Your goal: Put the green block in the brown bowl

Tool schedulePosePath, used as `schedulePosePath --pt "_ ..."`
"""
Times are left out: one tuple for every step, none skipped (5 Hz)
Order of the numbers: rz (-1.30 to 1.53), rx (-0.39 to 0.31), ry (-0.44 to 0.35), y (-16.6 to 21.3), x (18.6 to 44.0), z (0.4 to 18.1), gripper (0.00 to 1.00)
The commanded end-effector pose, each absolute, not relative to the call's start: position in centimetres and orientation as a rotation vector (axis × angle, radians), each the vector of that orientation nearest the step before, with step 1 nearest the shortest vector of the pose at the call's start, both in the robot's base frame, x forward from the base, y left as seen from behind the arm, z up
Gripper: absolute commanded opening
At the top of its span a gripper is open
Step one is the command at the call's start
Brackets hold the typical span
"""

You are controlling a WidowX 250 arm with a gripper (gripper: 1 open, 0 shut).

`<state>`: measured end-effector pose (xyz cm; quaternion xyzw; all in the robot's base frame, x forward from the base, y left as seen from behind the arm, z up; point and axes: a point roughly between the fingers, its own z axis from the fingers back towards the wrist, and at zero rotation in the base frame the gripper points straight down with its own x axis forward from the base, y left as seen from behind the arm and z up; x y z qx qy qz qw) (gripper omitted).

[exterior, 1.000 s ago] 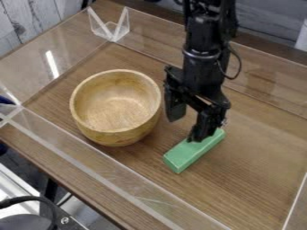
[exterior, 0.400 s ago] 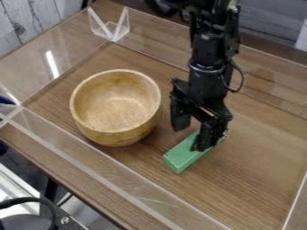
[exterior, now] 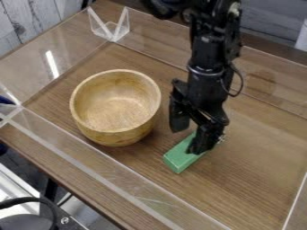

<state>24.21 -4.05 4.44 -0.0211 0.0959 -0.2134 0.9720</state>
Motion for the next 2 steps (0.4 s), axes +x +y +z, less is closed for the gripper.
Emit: schedulePosePath --pt "-0.470 -0.043 0.161 -5.06 25.31 4.91 1.00" --pt "-0.495 -0.047 0.192 -5.97 25.70 3.96 1.00"
